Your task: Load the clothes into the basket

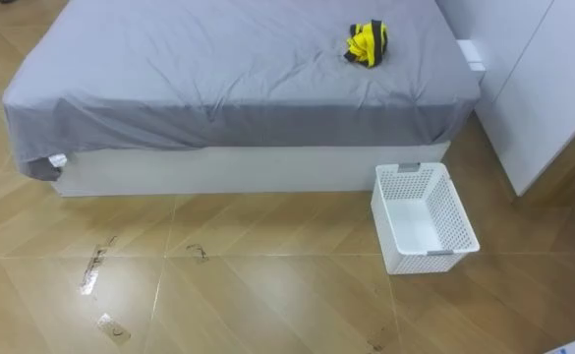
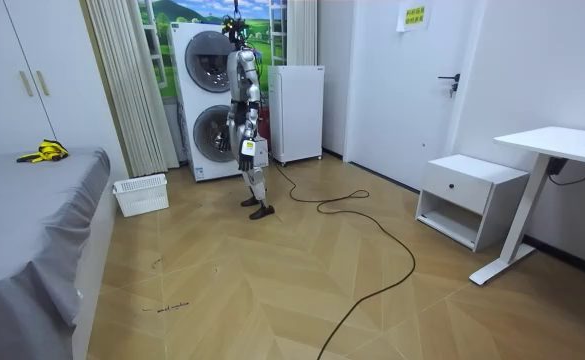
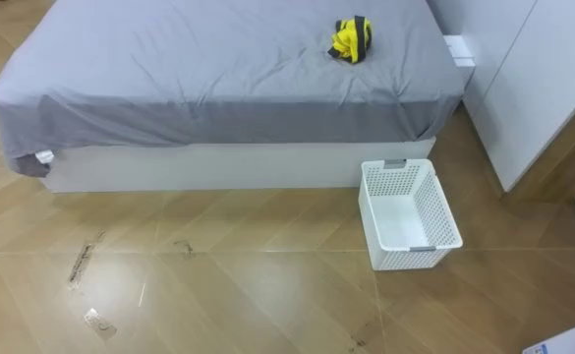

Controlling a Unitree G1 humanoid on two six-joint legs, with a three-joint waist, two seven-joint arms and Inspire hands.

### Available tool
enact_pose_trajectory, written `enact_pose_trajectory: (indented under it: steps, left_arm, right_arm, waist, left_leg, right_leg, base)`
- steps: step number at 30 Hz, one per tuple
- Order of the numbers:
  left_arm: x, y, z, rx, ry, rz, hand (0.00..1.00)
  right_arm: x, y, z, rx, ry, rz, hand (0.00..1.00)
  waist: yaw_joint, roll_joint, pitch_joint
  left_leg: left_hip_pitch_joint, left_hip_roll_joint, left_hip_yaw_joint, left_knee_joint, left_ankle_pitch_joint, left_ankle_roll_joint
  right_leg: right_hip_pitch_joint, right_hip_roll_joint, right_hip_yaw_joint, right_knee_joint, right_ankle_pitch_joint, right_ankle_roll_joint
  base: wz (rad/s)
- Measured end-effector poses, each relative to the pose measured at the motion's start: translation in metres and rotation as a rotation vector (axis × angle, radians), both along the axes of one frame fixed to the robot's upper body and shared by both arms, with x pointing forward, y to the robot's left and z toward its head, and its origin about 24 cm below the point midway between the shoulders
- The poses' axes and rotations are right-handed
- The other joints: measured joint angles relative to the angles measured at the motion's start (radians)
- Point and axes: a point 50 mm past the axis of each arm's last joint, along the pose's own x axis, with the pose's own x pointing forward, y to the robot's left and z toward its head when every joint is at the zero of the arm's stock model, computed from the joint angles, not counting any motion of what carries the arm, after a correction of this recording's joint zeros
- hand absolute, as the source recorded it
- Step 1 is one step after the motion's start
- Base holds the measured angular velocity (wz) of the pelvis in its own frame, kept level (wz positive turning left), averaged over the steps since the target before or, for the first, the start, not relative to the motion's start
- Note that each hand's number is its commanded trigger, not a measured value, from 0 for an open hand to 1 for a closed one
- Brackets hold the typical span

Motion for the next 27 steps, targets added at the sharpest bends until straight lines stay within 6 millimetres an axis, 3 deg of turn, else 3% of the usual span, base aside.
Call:
enact_pose_trajectory:
  steps: [20, 24, 27]
  left_arm:
    - [-0.0028, 0.0007, -0.0005, 0.007, 0.013, 0.011, 0.0]
    - [-0.0059, 0.0025, -0.0006, 0.01, 0.022, 0.027, 0.0]
    - [-0.0097, 0.0031, -0.0006, 0.012, 0.03, 0.032, 0.0]
  right_arm:
    - [-0.0022, 0.0006, -0.0004, 0.029, 0.006, -0.019, 0.0]
    - [-0.0042, 0.0001, -0.0005, 0.029, 0.012, -0.027, 0.0]
    - [-0.0007, 0.0002, -0.0003, 0.03, 0.009, -0.026, 0.0]
  waist:
    - [0.0, 0.003, -0.0014]
    - [0.001, 0.008, -0.0017]
    - [0.003, 0.009, -0.0028]
  left_leg:
    - [0.002, 0.001, -0.001, 0.0, 0.0, 0.0]
    - [0.001, 0.01, 0.002, 0.002, -0.003, -0.002]
    - [-0.022, 0.02, 0.006, 0.042, -0.024, -0.008]
  right_leg:
    - [-0.001, 0.0, -0.001, -0.001, 0.0, 0.0]
    - [-0.005, 0.004, -0.004, 0.002, -0.001, -0.001]
    - [-0.022, 0.007, -0.006, 0.025, -0.014, -0.009]
  base:
    - [0.0]
    - [-0.01]
    - [-0.07]
